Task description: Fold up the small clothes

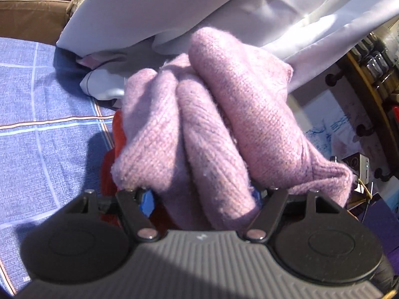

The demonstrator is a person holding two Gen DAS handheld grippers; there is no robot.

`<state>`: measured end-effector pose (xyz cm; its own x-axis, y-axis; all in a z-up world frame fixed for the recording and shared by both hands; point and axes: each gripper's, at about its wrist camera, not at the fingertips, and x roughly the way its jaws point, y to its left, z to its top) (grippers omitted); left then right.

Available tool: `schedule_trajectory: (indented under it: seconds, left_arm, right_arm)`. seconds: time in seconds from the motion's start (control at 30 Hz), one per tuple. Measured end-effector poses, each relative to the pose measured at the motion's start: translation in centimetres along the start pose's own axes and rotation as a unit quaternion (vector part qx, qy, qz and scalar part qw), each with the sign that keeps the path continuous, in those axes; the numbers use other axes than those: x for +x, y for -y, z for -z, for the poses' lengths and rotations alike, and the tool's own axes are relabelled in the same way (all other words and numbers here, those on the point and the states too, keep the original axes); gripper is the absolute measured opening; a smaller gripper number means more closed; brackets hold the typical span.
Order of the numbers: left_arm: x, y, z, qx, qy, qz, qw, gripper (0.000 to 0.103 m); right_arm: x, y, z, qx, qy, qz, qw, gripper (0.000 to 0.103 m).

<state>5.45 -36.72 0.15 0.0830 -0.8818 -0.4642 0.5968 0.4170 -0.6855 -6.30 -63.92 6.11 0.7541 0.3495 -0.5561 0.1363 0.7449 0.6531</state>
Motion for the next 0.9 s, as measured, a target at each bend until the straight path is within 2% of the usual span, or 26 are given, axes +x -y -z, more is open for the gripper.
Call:
schedule_trajectory:
  seconds: [0.07,0.17,0.43,0.57,0.63,0.77,0.83,0.87,0.9]
  left_arm:
    - [0.7,-0.4,-0.1,0.004,-0.001,-0.012,0.9999,0.07]
    - [1.2,-0.3,-0.3,0.012,-0.009,-0.013,0.9998,0.071]
    - [1.1,1.2,-1.5,0.021,-0.014,-0.003,0.9997,0.074]
    - [2.2,-0.1,-1.2,0.022,-0.023,0.001,0.9995,0.077]
    - [2.8,-1.3,-0.6,0.003,-0.026,-0.004,0.9996,0.084]
    - [1.7,-3.2,-0.6,-0.017,-0.038,0.006,0.9991,0.085]
    - [-0.5,-2.9,-1.2,0.01,-0.023,-0.001,0.9997,0.085]
    - [-2.1,-2.1,-1.5,0.043,-0.005,-0.015,0.999,0.085]
    - [-3.7,-1.0,-1.8,0.084,0.022,-0.028,0.9958,0.09]
  right_arm:
    - [0.9,2.3,0.6,0.047,0.004,-0.008,0.999,0.103]
    - [1.5,3.6,1.2,0.072,0.012,-0.022,0.997,0.103]
    - [-0.8,3.8,1.5,0.095,0.019,-0.031,0.995,0.103]
    - [-1.3,4.9,2.6,0.1,0.017,-0.036,0.994,0.103]
    - [-0.1,5.6,3.3,0.117,0.013,-0.029,0.993,0.103]
    - [1.0,6.1,4.3,0.106,0.009,-0.019,0.994,0.103]
    - [0.8,5.9,4.3,0.098,0.018,-0.015,0.995,0.103]
    - [0.7,5.6,4.3,0.095,0.022,-0.011,0.995,0.103]
    - [0.6,5.3,4.2,0.095,0.026,-0.008,0.995,0.103]
